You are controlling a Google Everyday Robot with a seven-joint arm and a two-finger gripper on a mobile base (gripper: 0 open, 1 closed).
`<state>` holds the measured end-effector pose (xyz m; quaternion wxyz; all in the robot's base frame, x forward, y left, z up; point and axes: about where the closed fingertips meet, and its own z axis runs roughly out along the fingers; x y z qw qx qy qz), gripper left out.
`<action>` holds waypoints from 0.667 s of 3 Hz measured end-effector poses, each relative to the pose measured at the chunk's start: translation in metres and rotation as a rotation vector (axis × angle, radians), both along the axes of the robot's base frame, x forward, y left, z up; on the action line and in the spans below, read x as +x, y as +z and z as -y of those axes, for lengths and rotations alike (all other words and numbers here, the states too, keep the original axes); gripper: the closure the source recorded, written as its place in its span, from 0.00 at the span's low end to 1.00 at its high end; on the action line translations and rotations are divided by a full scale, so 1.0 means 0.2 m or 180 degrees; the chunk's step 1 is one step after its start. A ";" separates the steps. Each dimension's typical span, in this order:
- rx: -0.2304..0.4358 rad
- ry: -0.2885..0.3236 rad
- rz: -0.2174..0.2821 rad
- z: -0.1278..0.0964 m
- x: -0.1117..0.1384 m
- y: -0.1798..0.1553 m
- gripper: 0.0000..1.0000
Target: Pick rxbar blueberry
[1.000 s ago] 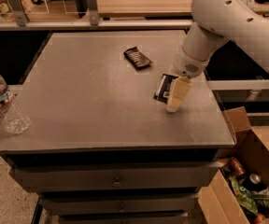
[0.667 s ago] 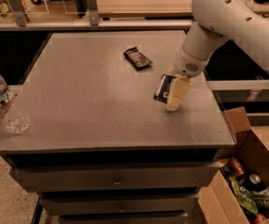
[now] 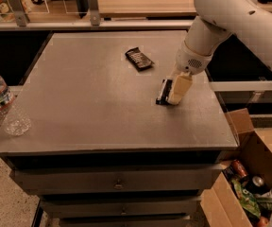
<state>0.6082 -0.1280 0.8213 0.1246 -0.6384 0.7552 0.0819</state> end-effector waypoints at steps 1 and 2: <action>0.0000 -0.0001 -0.0001 0.00 0.00 0.00 1.00; 0.0207 0.0002 -0.0002 -0.03 -0.02 0.10 1.00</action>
Offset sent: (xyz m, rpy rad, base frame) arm -0.0119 0.0157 0.0587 0.1779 0.0005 -0.0004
